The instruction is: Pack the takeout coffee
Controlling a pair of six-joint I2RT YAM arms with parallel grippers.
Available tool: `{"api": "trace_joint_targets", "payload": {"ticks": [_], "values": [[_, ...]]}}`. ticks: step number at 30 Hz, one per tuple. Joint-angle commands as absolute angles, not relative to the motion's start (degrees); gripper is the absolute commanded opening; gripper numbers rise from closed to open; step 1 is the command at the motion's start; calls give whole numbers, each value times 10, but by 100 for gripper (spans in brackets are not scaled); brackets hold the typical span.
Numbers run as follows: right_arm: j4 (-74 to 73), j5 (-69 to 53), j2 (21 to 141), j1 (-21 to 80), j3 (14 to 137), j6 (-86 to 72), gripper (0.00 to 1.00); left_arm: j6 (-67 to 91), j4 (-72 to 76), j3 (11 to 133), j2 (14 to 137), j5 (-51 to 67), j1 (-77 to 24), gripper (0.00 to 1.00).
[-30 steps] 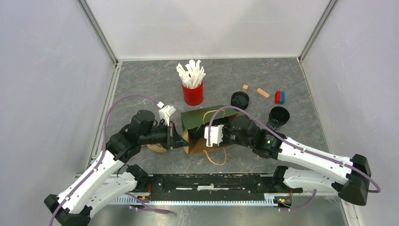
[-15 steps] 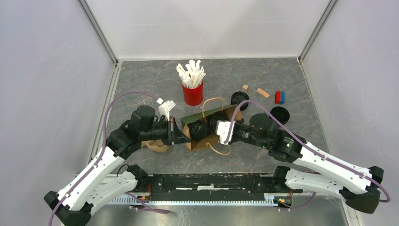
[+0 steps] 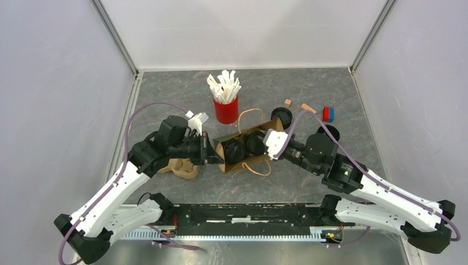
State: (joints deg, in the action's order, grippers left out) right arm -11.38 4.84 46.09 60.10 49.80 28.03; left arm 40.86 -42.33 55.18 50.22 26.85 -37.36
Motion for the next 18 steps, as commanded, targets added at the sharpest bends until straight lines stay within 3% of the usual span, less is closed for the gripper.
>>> {"api": "trace_joint_targets", "payload": {"ticks": [1,18], "values": [[-59,108,437,598,495,243,25,432,-474,601,512,239,-372,2],[-50,161,419,598,471,237,25,482,-546,678,588,281,-294,2]]}}
